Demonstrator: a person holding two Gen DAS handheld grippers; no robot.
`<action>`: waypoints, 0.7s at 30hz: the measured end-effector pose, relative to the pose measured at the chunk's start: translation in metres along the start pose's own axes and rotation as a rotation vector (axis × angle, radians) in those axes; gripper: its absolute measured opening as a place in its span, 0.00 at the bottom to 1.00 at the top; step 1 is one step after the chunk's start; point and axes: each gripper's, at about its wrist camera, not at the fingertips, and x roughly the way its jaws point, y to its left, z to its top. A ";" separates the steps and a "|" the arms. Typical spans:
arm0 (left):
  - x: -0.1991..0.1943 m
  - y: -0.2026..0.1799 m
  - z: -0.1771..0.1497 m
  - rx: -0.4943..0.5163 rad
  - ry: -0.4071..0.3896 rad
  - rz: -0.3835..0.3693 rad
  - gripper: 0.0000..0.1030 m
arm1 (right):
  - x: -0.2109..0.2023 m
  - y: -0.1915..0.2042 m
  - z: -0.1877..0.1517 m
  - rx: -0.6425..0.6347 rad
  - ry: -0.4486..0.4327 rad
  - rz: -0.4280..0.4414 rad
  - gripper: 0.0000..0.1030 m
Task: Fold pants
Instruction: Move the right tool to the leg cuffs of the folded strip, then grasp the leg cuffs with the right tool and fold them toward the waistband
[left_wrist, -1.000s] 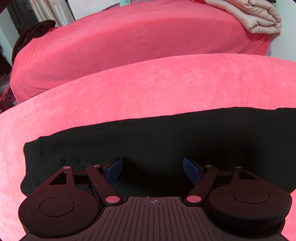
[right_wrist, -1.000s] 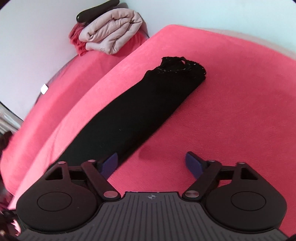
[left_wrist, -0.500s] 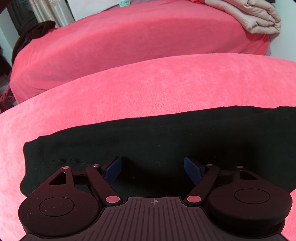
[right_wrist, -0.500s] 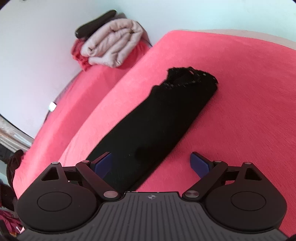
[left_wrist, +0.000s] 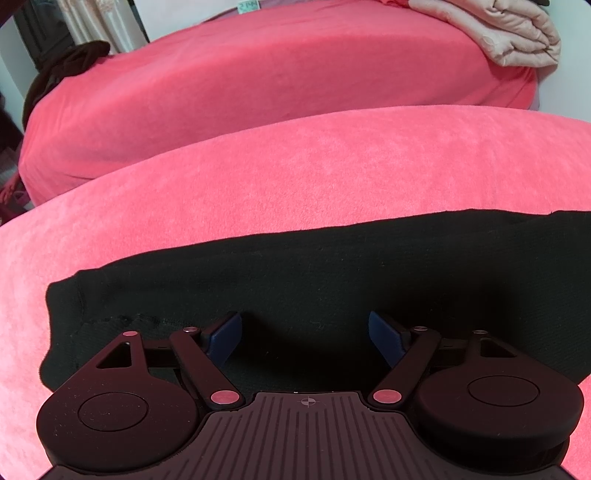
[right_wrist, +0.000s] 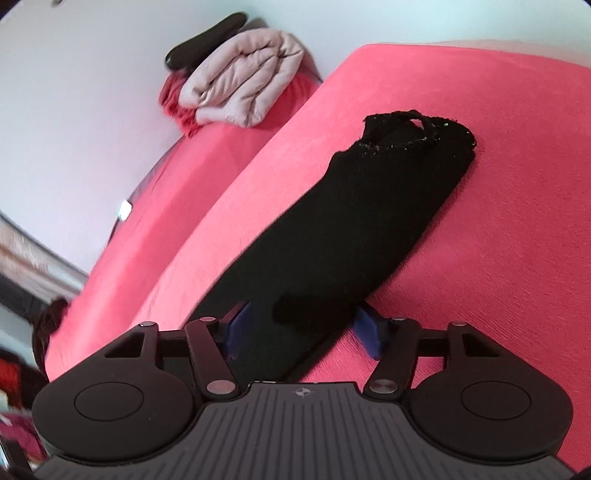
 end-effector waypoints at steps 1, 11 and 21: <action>-0.001 0.000 0.000 -0.001 0.002 0.000 1.00 | 0.003 0.000 0.004 0.016 -0.004 0.003 0.69; -0.012 0.008 -0.006 -0.020 -0.003 -0.011 1.00 | 0.020 -0.002 0.026 0.099 -0.023 -0.043 0.22; -0.036 0.035 -0.016 -0.067 -0.053 -0.006 1.00 | -0.024 0.119 -0.022 -0.555 -0.269 -0.119 0.21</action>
